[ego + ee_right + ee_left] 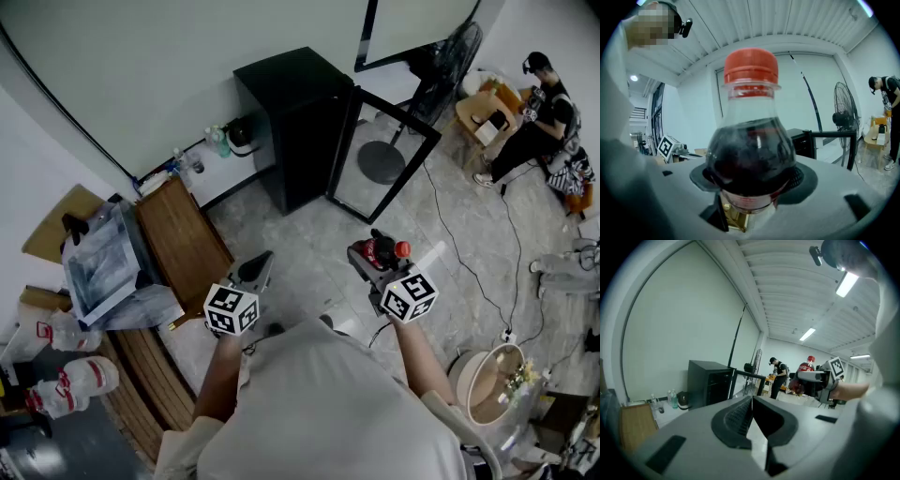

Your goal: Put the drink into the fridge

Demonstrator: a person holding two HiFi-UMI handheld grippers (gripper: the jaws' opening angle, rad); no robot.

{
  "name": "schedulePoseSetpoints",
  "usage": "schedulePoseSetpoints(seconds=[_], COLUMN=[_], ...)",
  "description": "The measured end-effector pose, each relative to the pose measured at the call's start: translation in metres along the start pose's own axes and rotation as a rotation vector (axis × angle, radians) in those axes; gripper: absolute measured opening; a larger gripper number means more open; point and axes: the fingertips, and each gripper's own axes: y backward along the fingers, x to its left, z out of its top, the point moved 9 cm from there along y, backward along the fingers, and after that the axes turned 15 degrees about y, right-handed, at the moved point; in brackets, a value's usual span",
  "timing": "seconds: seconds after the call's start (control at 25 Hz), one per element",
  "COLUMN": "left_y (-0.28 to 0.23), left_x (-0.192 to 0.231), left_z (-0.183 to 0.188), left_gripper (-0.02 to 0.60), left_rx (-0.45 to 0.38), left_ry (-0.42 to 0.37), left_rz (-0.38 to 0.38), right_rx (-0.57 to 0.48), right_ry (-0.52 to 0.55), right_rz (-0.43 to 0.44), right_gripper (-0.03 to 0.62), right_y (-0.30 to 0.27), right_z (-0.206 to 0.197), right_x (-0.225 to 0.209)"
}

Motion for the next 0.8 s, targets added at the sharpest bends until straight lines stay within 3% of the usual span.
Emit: schedulePoseSetpoints(seconds=[0.8], left_y=[-0.005], left_x=[-0.017], left_z=[-0.004], left_gripper=[0.009], left_rx=[0.013], left_ry=[-0.011], left_rz=[0.011], right_rx=[-0.035], right_ry=[-0.036], right_rz=[0.009], right_gripper=[0.304], right_y=[0.016], right_z=[-0.004], right_x=[-0.011])
